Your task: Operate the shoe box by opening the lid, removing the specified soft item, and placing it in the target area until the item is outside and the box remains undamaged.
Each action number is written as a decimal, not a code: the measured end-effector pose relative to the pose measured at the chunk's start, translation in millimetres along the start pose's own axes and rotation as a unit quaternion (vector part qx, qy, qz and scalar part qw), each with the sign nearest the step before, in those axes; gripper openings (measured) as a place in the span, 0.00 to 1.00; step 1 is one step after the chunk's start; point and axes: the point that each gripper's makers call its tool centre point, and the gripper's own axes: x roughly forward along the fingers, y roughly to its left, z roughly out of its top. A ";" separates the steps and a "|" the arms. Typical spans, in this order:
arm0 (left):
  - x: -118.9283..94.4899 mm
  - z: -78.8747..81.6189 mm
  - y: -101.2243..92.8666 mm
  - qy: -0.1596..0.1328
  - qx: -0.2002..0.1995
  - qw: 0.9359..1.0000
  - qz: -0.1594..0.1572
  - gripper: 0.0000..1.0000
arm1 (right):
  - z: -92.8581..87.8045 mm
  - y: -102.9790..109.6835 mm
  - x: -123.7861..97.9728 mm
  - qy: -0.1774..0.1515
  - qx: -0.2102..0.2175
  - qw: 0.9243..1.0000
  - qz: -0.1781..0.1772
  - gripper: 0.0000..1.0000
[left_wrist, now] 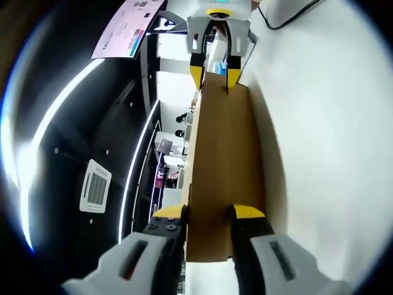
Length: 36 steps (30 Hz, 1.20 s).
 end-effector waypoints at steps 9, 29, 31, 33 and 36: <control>-8.0 20.6 -5.1 -0.015 0.000 1.000 -0.006 0.28 | -8.0 4.1 -23.4 0.008 0.008 1.000 -0.004 0.28; -30.1 59.8 -16.6 -0.030 0.004 1.000 -0.004 0.28 | -19.8 13.0 -72.1 0.020 0.015 1.000 -0.013 0.28; -30.5 60.9 -16.9 -0.029 0.004 1.000 -0.004 0.28 | -19.8 13.0 -72.3 0.019 0.018 1.000 -0.013 0.28; -30.5 61.1 -16.9 -0.025 0.008 1.000 -0.004 0.28 | -19.9 13.0 -71.2 0.019 0.019 1.000 -0.015 0.28; -30.3 61.2 -16.8 -0.024 0.008 1.000 -0.005 0.28 | -20.1 12.8 -70.4 0.020 0.020 0.999 -0.014 0.28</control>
